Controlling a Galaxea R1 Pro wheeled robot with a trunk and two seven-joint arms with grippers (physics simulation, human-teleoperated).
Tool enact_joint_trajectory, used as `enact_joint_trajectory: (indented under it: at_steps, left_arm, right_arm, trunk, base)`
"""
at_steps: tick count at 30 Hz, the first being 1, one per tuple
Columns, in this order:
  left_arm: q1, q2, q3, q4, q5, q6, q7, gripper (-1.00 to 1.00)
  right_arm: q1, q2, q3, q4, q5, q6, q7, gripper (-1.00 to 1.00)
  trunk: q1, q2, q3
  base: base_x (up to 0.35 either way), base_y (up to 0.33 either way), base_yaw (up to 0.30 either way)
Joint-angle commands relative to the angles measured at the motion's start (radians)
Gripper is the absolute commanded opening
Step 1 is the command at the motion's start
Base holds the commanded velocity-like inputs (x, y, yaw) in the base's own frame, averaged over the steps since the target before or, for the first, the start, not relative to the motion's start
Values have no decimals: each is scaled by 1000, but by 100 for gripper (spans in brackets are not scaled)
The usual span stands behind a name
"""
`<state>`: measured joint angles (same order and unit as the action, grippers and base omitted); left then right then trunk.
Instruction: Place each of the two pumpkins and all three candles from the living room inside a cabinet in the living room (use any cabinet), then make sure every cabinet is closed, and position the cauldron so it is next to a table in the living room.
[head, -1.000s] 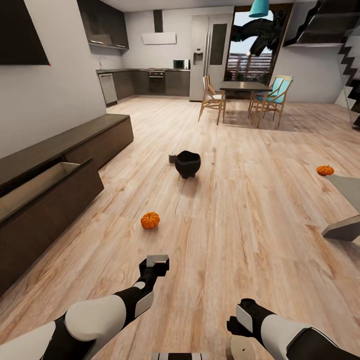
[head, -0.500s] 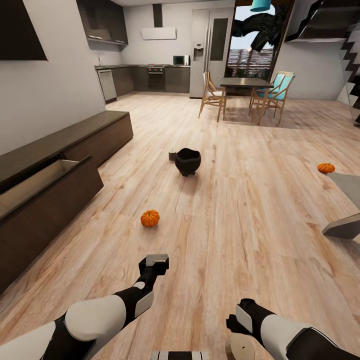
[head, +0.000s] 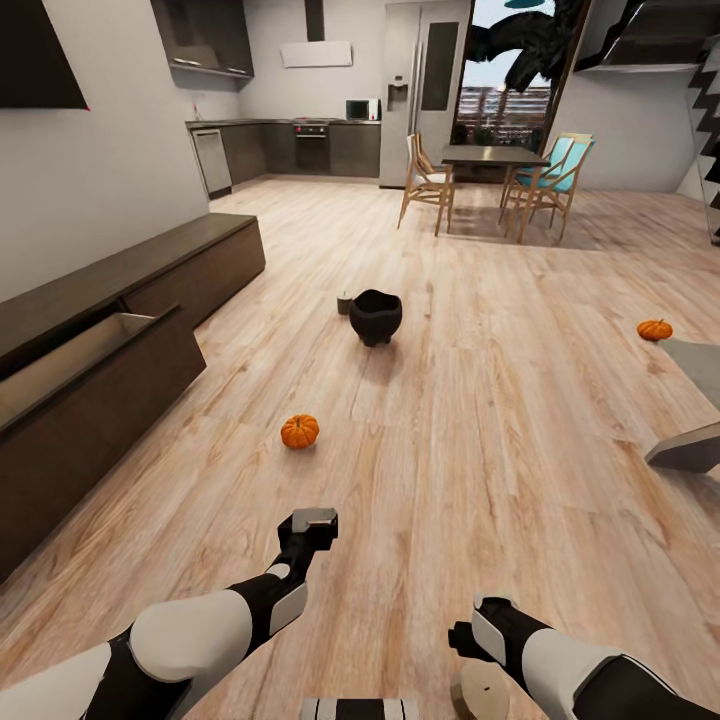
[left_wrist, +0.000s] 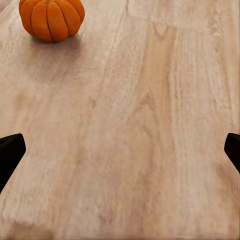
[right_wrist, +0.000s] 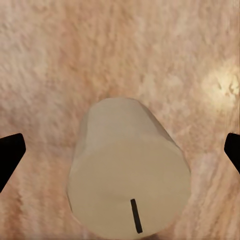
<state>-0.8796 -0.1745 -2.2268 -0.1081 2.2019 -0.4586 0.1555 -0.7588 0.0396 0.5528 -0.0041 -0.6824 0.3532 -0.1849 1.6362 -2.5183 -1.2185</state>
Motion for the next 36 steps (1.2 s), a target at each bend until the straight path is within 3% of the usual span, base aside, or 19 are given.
enact_joint_trajectory:
  at_steps: [1,12,36]
  left_arm:
    - [-1,0,-8,-2,1,-3,10,100]
    - [-1,0,-8,-8,1,-3,9,100]
    - [-1,0,-8,-30,-1,-1,16,100]
  right_arm:
    - [-1,0,9,-1,-9,6,-4,100]
    - [-1,0,8,-1,-9,12,-6,100]
    - [-1,1,7,-1,-9,19,-17,100]
  trunk:
    - [0,0,-1]
    - [0,0,-1]
    - [11,-6,-94]
  base:
    - [0,0,0]
    - [0,0,0]
    - [0,0,0]
